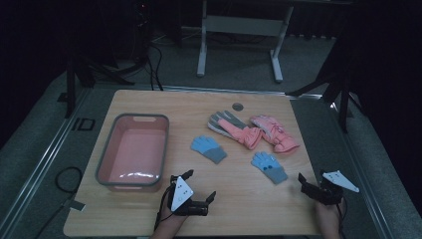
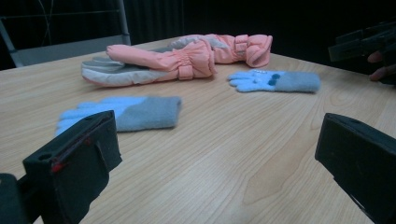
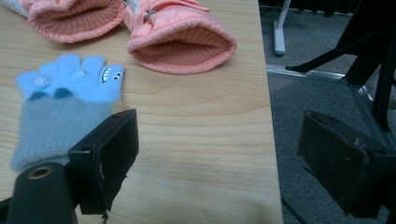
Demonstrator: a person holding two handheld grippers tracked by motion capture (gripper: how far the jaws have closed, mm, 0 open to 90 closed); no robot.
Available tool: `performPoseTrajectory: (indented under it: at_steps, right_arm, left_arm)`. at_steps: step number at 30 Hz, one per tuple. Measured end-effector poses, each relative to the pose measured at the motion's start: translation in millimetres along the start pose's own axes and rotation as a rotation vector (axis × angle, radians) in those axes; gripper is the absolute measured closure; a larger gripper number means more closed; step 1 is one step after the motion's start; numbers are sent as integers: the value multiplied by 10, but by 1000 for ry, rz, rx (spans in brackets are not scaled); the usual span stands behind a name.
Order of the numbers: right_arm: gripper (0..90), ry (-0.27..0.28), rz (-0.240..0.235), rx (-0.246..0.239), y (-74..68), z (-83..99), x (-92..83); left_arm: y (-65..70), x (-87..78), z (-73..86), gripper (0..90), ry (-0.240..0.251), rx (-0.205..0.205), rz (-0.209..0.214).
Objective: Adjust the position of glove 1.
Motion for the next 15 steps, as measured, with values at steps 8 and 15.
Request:
performPoseTrajectory:
  at_steps: [8,15]
  right_arm:
    - [116,-25,-1,-24,-28,12,-5]
    - [136,-68,-36,38,-87,-186,-125]
  left_arm:
    - [-2,-1,0,0,-1,-16,-2]
    - [-13,-14,-4,0,16,-44,1]
Point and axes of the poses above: each handheld gripper's, and its own axes: x roughly forward along the jaws, z roughly out of its underside, y roughly to its right, the point moved 9 cm from there along x, roughly forward along the jaws, and after that the axes turned 15 degrees about x, right-handed, at the moved point
